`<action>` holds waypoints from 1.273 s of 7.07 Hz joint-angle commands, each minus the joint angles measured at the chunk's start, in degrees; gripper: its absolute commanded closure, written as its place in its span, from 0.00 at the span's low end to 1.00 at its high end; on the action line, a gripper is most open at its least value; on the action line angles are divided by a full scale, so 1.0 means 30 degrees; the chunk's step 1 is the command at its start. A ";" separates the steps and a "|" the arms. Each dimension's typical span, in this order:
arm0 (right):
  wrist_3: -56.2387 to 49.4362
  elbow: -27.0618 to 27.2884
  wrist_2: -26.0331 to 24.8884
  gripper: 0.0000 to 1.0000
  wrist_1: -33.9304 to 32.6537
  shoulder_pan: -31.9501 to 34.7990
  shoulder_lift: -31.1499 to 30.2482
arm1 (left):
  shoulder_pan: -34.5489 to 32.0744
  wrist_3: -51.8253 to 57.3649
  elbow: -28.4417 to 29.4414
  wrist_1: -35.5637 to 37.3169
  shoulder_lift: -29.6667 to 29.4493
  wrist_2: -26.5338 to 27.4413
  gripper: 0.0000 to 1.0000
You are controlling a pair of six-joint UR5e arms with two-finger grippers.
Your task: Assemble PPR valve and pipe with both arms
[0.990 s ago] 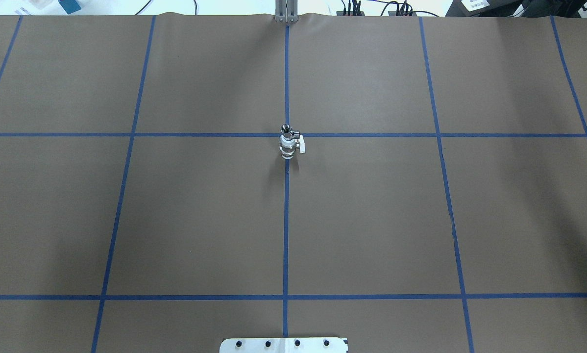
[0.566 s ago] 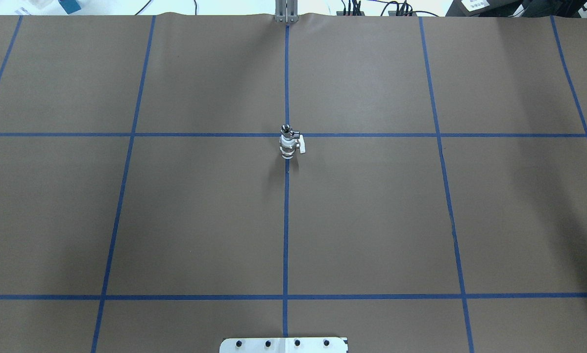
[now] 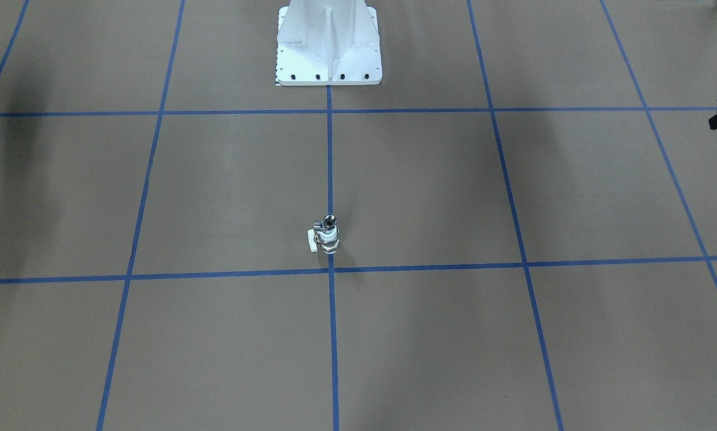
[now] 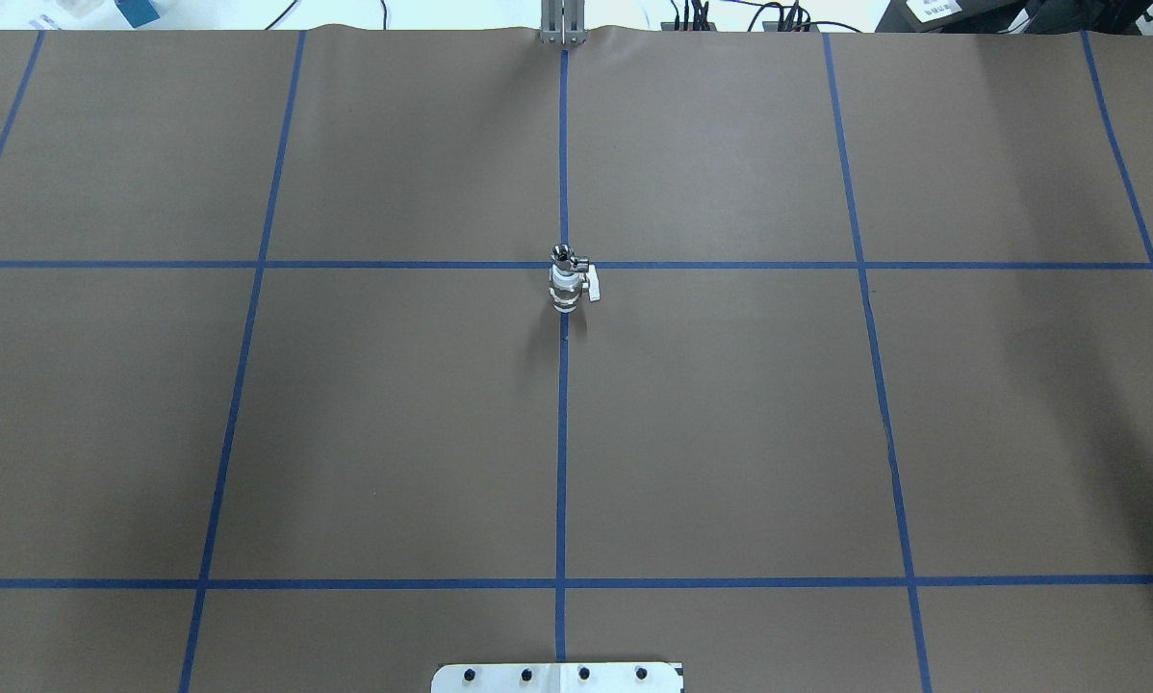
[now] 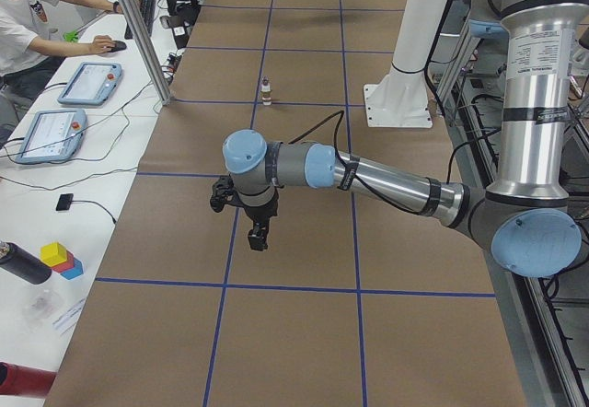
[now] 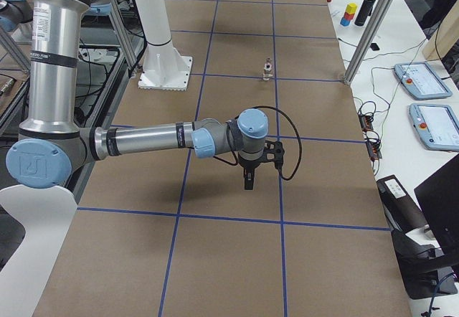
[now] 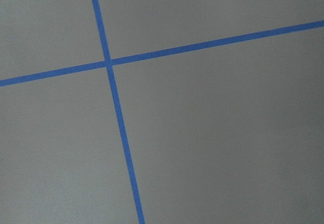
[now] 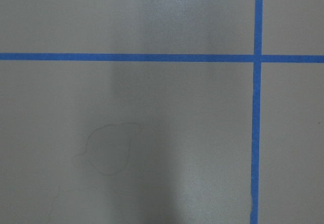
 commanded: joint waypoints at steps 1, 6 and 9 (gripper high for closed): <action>0.0024 -0.0022 0.0007 0.01 0.0001 0.0024 0.0020 | -0.0985 0.0154 0.0286 -0.0037 0.0649 0.0006 0.01; -0.0094 0.0125 0.0008 0.01 0.0059 0.0053 0.0079 | -0.1572 -0.0052 -0.0616 -0.0008 0.0740 0.0035 0.00; -0.0094 0.0241 0.0037 0.01 0.0059 0.0053 0.0050 | -0.1605 -0.0052 -0.0740 0.0021 0.0769 0.0064 0.00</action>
